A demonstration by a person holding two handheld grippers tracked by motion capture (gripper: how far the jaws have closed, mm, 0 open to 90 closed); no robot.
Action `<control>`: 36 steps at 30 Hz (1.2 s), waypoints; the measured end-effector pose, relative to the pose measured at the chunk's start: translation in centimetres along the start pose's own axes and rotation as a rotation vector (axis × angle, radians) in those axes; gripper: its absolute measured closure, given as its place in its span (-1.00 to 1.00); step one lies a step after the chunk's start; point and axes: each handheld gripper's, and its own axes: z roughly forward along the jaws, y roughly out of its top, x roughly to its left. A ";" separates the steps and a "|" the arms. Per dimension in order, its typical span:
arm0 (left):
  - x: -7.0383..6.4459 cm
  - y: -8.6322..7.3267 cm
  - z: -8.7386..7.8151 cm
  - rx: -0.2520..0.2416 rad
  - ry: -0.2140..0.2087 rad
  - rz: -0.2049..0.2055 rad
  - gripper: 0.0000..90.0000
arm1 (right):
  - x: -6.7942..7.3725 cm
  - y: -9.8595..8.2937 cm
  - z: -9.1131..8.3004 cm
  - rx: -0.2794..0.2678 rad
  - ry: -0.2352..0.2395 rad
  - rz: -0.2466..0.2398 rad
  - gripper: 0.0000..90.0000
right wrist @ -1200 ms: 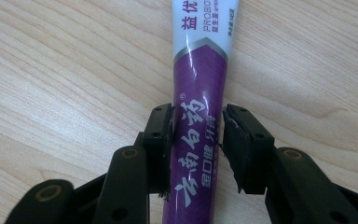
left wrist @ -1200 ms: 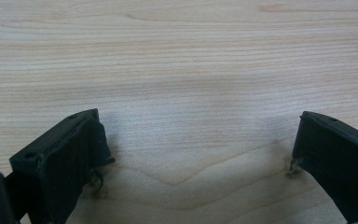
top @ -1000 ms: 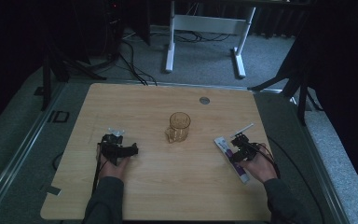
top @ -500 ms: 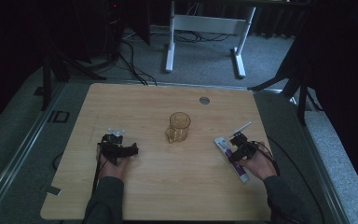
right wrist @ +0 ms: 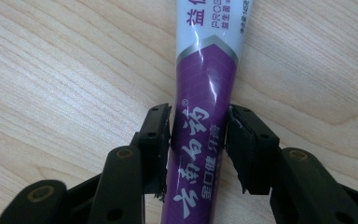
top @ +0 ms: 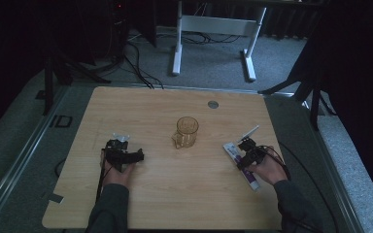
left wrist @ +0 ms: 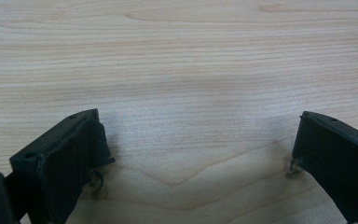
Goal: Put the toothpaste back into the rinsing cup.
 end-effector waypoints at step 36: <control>0.0 0.0 0.0 0.000 -0.001 0.001 -0.97 | 0.1 1.8 1.2 0.120 -0.017 -0.001 0.31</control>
